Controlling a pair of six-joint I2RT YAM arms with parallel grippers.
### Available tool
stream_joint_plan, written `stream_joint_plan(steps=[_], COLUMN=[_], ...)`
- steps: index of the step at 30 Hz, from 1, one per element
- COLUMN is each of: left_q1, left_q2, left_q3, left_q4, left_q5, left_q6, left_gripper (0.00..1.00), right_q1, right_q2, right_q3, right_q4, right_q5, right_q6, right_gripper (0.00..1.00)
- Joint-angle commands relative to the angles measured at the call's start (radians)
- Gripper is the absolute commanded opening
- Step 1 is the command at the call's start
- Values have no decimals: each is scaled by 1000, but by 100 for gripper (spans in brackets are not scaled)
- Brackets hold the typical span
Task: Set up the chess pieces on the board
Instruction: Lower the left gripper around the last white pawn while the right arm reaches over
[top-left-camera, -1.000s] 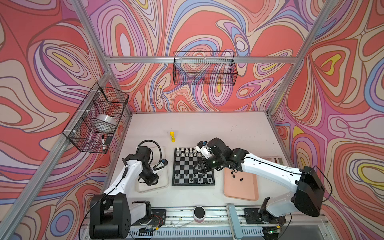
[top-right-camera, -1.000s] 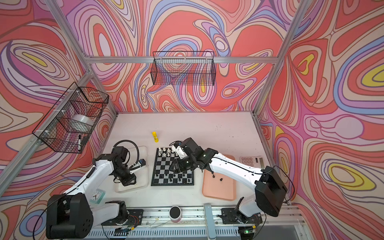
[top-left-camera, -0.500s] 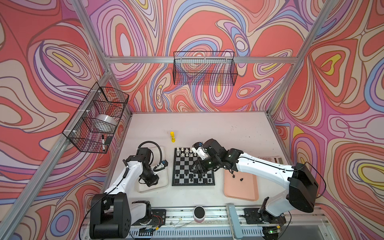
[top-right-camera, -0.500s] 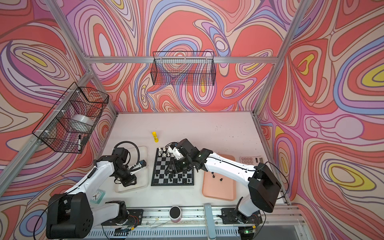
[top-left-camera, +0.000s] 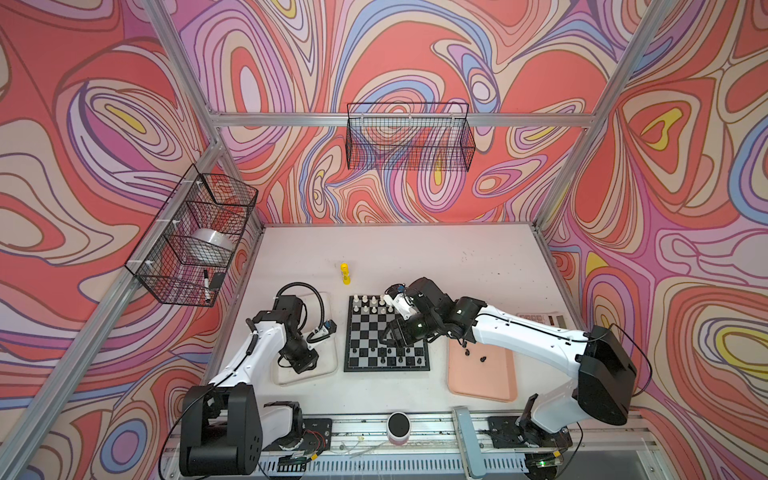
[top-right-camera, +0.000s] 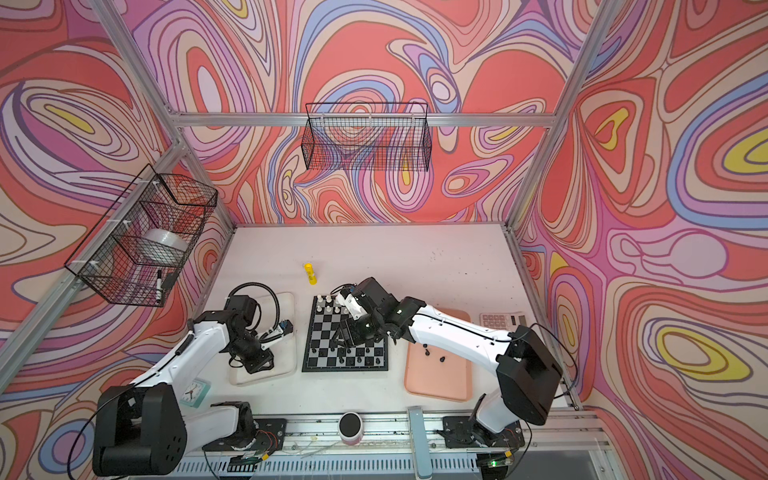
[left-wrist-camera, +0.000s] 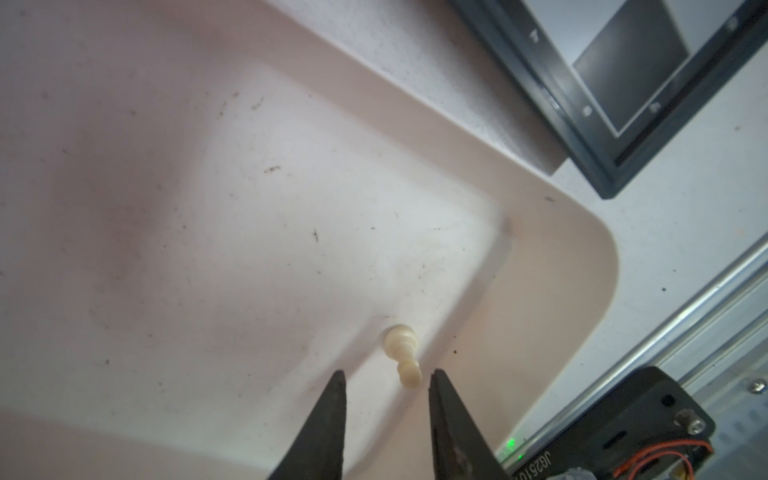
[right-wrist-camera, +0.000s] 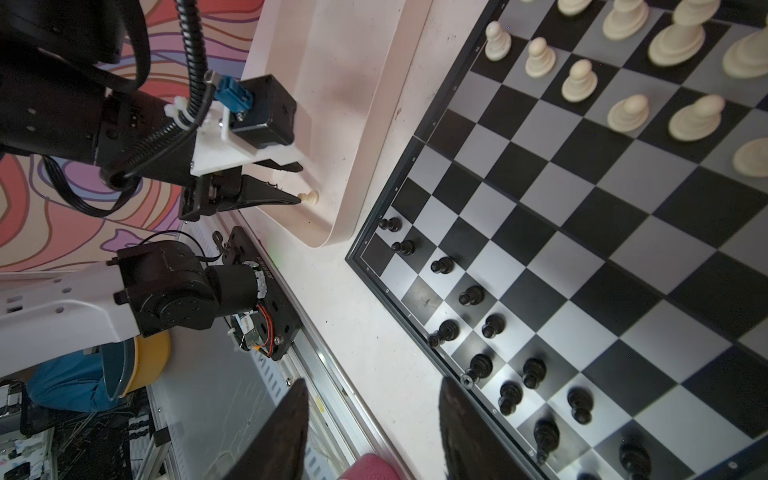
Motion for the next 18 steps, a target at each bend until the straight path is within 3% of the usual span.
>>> stream_joint_plan(steps=[1,18], left_q1=[6,4], left_q2=[8,53], left_q3=[-17,-40], left_q4=[-21,28], left_q5=[17,1], left_q6=[29,47], left_gripper=[35,32], right_q1=[5,5], right_q2=[9,0], right_q3=[8,-6], right_q4=[-3,3], right_q5=[8,11], right_q6=[-8,-3], right_gripper=[52,52])
